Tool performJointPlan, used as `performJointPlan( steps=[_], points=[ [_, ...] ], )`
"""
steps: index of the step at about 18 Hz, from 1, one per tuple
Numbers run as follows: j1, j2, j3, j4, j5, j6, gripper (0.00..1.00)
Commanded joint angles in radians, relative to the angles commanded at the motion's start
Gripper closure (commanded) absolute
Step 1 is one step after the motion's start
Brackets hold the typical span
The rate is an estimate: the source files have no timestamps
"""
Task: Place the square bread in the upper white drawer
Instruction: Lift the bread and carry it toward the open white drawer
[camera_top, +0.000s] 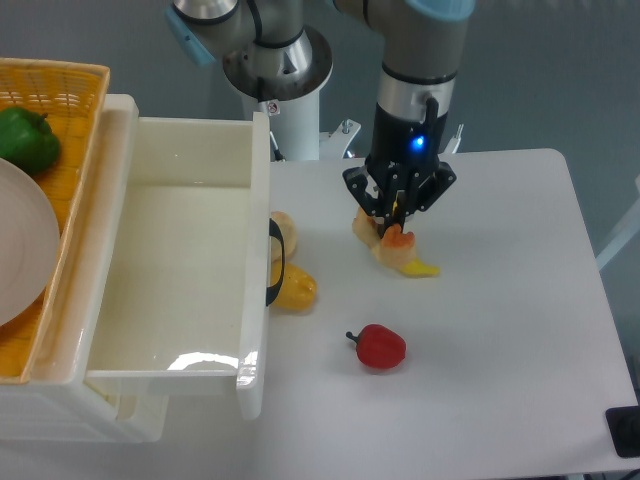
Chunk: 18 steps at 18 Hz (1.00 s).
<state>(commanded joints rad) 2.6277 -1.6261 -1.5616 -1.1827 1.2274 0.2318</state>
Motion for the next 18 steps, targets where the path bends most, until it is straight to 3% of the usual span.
performJointPlan(
  steps=[4, 9, 18],
  points=[
    [-0.008, 0.034, -0.002, -0.005, -0.008, -0.011, 0.78],
    [-0.032, 0.072, -0.002, -0.064, -0.039, -0.012, 0.77],
    [-0.118, 0.072, -0.008, -0.141, -0.045, -0.012, 0.76]
  ],
)
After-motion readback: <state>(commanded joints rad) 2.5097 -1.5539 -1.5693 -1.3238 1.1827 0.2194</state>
